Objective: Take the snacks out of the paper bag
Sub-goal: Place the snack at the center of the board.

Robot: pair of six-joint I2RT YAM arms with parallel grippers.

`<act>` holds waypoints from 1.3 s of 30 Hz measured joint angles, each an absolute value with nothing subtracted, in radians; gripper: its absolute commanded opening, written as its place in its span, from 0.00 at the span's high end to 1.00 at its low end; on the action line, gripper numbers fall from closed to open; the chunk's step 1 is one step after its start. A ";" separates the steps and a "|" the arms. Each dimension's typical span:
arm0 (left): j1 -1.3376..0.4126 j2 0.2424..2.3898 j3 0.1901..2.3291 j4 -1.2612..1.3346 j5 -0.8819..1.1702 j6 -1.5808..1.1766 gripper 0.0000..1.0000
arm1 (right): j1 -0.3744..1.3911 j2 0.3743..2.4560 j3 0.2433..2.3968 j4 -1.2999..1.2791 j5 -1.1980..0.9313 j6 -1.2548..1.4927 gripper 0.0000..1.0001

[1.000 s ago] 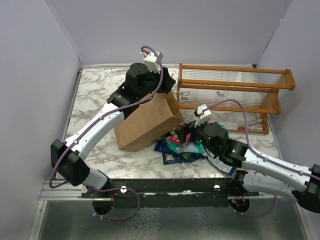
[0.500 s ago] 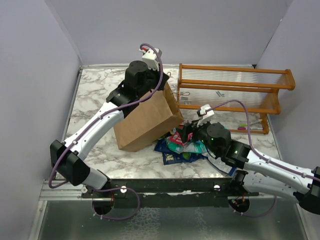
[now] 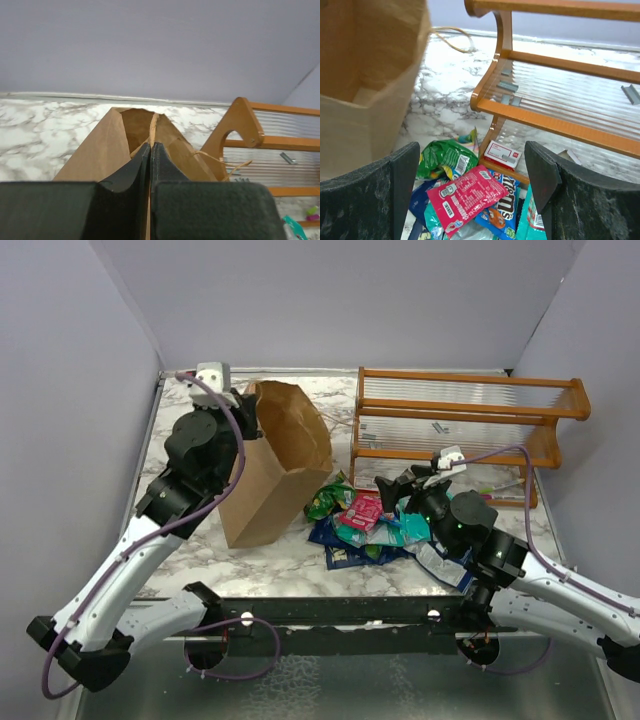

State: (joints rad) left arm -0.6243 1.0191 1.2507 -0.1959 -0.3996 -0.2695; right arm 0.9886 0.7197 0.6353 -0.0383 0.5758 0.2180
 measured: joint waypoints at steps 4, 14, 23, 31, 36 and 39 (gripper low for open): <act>-0.624 0.902 1.148 -0.208 -0.527 -0.277 1.00 | 0.989 0.703 0.643 -0.020 0.593 0.197 0.15; -0.624 0.667 0.995 -0.335 -0.798 -0.353 0.98 | 0.989 0.722 0.690 0.007 0.594 0.136 0.14; -0.624 0.437 0.942 -0.396 -0.983 -0.416 0.89 | 0.989 0.759 0.701 0.054 0.592 0.083 0.14; -0.624 0.435 0.925 -0.433 -1.029 -0.445 0.60 | 0.989 0.779 0.715 0.065 0.583 0.061 0.12; -0.624 0.433 0.925 -0.443 -1.045 -0.452 0.32 | 0.989 0.787 0.739 0.071 0.575 0.039 0.01; -0.624 0.422 0.933 -0.445 -1.044 -0.440 0.19 | 0.989 0.802 0.766 0.066 0.575 0.032 0.01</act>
State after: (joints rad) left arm -0.6243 0.4221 0.9333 -0.4450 -1.0443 -0.4397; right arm 0.9886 0.8021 0.7662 0.0662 0.5747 0.0319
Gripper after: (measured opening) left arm 0.697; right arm 0.993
